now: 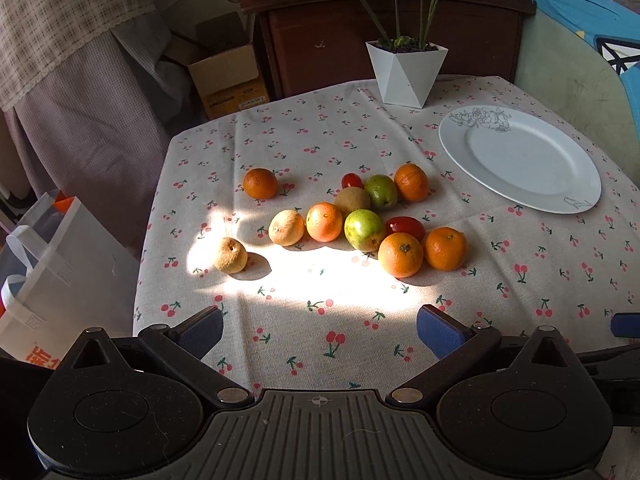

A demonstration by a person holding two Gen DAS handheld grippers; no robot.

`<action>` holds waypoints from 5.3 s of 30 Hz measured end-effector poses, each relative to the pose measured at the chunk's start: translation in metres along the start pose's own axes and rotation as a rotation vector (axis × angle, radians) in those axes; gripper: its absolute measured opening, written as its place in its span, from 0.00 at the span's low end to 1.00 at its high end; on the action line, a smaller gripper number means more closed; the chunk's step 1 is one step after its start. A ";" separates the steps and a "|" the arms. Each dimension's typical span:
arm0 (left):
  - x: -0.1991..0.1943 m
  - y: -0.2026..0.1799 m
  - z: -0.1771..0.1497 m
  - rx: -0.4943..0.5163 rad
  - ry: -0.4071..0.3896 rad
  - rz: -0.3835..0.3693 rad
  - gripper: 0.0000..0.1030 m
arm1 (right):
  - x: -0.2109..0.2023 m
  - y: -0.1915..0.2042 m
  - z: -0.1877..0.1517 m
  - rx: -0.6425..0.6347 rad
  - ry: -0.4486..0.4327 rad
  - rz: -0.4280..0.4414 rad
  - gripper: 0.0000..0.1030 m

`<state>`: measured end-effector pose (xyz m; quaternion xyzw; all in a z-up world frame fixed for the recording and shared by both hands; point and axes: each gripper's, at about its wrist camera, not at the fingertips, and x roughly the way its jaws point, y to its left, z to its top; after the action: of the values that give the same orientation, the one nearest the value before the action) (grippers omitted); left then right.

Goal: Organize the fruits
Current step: 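Move both tools toward the row of fruits beside the plate, then grasp the brown kiwi with the left tool while the right tool grasps an orange, then carry the kiwi and orange onto the white plate and open both tools, then lift both open tools away from the plate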

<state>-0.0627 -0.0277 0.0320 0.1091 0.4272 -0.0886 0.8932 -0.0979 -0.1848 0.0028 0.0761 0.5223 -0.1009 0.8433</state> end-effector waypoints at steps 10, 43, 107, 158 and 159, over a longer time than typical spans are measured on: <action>-0.007 0.016 0.002 -0.065 0.031 -0.038 1.00 | -0.018 0.017 0.002 -0.063 -0.073 0.008 0.99; -0.010 0.061 0.026 -0.038 0.062 -0.066 1.00 | -0.024 0.005 0.023 -0.027 -0.126 0.254 0.74; 0.037 0.071 0.045 -0.034 -0.063 -0.227 0.24 | 0.008 0.009 0.061 -0.148 -0.230 0.458 0.30; 0.071 -0.059 0.119 0.044 -0.093 -0.444 0.53 | 0.024 -0.089 0.109 0.035 -0.215 0.293 0.39; 0.067 -0.055 0.118 0.033 -0.096 -0.433 0.58 | 0.023 -0.087 0.110 0.033 -0.211 0.278 0.46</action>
<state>0.0531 -0.1172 0.0451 0.0251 0.3960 -0.2904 0.8708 -0.0144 -0.2964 0.0290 0.1501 0.4135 0.0006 0.8980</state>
